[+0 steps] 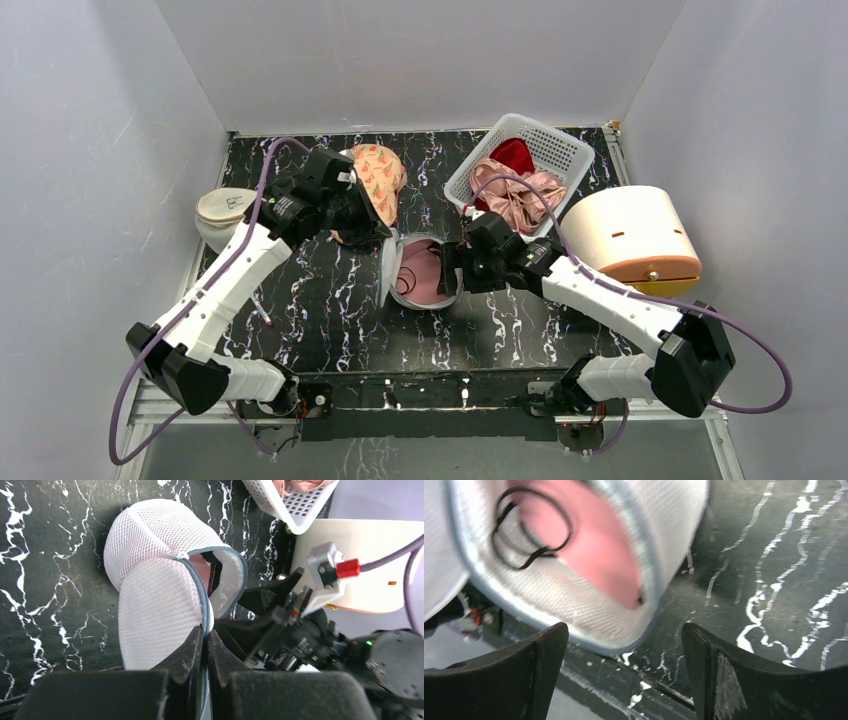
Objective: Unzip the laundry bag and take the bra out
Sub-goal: Open the laundry bag at the center of the board.
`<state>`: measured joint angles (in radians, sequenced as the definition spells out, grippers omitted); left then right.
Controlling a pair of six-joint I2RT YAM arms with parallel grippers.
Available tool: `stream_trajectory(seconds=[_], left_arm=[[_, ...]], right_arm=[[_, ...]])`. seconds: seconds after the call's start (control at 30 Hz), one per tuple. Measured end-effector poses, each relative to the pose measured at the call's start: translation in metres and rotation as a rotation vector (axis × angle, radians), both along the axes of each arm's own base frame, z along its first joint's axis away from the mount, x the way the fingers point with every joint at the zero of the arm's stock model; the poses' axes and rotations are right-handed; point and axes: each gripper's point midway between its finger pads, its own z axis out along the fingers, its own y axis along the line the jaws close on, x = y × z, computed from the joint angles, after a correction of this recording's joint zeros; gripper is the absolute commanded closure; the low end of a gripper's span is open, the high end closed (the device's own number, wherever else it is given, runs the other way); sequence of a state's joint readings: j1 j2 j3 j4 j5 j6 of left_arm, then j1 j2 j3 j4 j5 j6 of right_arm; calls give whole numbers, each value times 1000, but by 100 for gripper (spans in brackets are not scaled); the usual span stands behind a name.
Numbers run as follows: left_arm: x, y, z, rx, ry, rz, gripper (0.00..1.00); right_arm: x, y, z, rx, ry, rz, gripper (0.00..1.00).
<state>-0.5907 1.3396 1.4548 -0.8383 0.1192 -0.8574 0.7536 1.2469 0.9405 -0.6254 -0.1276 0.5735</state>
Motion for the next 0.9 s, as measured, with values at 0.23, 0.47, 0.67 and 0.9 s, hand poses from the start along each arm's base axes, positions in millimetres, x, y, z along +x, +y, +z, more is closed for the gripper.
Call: stream_trajectory(seconds=[0.23, 0.47, 0.67, 0.9], left_arm=[[-6, 5, 2, -75, 25, 32, 100], [-12, 15, -2, -59, 26, 25, 100], [-17, 28, -3, 26, 1, -34, 100], [-30, 46, -10, 143, 2, -137, 100]], right_arm=[[23, -15, -13, -89, -43, -144, 49], [34, -25, -13, -134, -94, -193, 91], [32, -36, 1, -144, -148, -144, 100], [33, -55, 12, -87, -89, -34, 100]])
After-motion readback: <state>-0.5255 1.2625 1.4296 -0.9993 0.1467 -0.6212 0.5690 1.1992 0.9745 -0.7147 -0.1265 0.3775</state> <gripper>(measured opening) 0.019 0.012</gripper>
